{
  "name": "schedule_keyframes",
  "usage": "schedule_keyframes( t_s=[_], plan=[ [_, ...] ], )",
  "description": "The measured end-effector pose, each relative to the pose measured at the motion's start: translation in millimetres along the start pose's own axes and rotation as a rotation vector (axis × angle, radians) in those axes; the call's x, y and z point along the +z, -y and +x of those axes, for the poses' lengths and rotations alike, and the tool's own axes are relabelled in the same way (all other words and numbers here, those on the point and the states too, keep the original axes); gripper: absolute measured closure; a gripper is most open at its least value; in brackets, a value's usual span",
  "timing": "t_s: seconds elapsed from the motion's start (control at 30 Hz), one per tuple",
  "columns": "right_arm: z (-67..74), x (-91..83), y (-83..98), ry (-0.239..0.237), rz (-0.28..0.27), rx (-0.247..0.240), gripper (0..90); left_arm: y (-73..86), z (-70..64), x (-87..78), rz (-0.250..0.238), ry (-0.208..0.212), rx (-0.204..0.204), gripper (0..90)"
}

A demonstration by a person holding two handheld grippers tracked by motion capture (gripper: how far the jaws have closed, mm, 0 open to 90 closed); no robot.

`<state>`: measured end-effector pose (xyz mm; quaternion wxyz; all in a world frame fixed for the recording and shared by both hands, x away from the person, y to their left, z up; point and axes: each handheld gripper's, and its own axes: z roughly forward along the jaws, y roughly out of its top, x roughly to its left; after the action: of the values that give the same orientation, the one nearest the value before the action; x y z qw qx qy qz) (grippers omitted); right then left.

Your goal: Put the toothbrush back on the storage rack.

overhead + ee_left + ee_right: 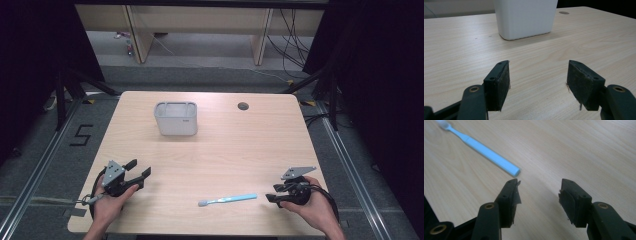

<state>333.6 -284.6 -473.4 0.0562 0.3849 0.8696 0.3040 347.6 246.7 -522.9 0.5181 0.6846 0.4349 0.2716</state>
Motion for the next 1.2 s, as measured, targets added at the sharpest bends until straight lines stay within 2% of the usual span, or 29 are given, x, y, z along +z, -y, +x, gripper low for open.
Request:
schedule_keyframes(
  t_s=[0.03, 0.1, 0.2, 0.23, 0.33, 0.4, 0.43, 0.47, 0.5, 0.57, 0.6, 0.67, 0.7, 0.77, 0.8, 0.87, 0.9, 0.93, 1.03, 1.07, 1.13, 1.17, 1.2],
  plan=[
    [0.0, 0.0, 0.0, 0.000, 0.000, 0.000, 50.0, -0.1, -0.6, 0.0, 0.002, -0.001, 0.010, 34.7],
    [-0.2, -3.1, -4.3, -0.007, 0.032, -0.058, 51.2, 0.0, -1.9, 0.2, 0.004, 0.001, 0.020, 34.9],
    [2.3, -5.6, -11.0, -0.017, 0.093, -0.118, 51.6, 0.1, -3.0, 0.3, 0.006, 0.009, 0.030, 35.2],
    [1.3, -4.4, -13.6, -0.026, 0.095, -0.168, 51.8, 0.3, -3.0, 1.2, 0.002, 0.015, 0.032, 35.2],
    [4.9, -2.6, -18.8, -0.053, 0.185, -0.214, 53.0, 0.4, -2.8, 1.1, -0.002, 0.018, 0.032, 35.7],
    [6.9, 0.6, -22.6, -0.069, 0.220, -0.268, 54.7, 0.2, -2.8, -0.2, 0.003, 0.013, 0.025, 35.8],
    [9.4, 2.6, -26.8, -0.095, 0.256, -0.316, 56.2, 0.3, -2.7, -0.3, 0.002, 0.013, 0.024, 36.0],
    [9.4, 2.6, -26.8, -0.095, 0.256, -0.316, 56.2, 0.3, -2.8, -0.3, 0.003, 0.014, 0.025, 36.0],
    [11.3, 5.8, -30.7, -0.116, 0.286, -0.366, 56.3, 0.2, -3.0, -0.2, 0.004, 0.015, 0.031, 36.2],
    [12.6, 6.1, -31.6, -0.111, 0.299, -0.369, 56.3, 0.3, -3.8, -0.1, 0.003, 0.016, 0.036, 36.3],
    [13.0, 7.7, -33.0, -0.116, 0.308, -0.395, 56.2, 0.2, -4.1, 0.0, 0.005, 0.017, 0.040, 36.4],
    [15.4, 8.5, -34.7, -0.103, 0.351, -0.406, 56.0, 0.4, -3.8, 0.9, 0.001, 0.021, 0.039, 36.6],
    [15.4, 10.0, -35.8, -0.104, 0.368, -0.440, 56.0, 0.4, -3.8, 0.7, 0.001, 0.021, 0.035, 36.6],
    [18.1, 11.1, -37.9, -0.096, 0.410, -0.463, 56.0, 0.1, -3.4, -0.3, 0.008, 0.018, 0.037, 36.6],
    [18.7, 12.2, -39.0, -0.077, 0.426, -0.480, 56.2, 0.2, -3.4, -0.3, 0.007, 0.017, 0.036, 36.6],
    [23.5, 13.9, -42.7, -0.082, 0.465, -0.507, 56.8, 0.3, -3.6, 0.2, 0.004, 0.018, 0.036, 36.6],
    [23.5, 13.9, -42.7, -0.082, 0.465, -0.507, 56.8, 0.2, -4.0, 0.0, 0.007, 0.016, 0.036, 36.6],
    [27.2, 13.8, -45.4, -0.058, 0.503, -0.502, 56.8, 0.5, -3.9, 1.0, -0.002, 0.020, 0.037, 36.7],
    [28.7, 14.9, -48.2, -0.051, 0.524, -0.522, 56.8, 0.5, -4.0, 1.1, -0.001, 0.021, 0.042, 36.7],
    [28.0, 17.1, -50.4, -0.062, 0.527, -0.565, 56.8, 0.5, -4.0, 1.0, -0.001, 0.021, 0.041, 36.7],
    [28.4, 20.1, -52.8, -0.064, 0.551, -0.585, 56.7, 0.5, -3.9, 0.9, -0.001, 0.022, 0.039, 36.6],
    [29.7, 21.2, -53.7, -0.061, 0.570, -0.581, 56.7, 0.3, -4.0, 0.6, 0.004, 0.020, 0.038, 36.6],
    [31.7, 21.6, -53.5, -0.054, 0.581, -0.558, 56.7, 0.5, -3.9, 1.0, 0.001, 0.022, 0.035, 36.6]
  ],
)
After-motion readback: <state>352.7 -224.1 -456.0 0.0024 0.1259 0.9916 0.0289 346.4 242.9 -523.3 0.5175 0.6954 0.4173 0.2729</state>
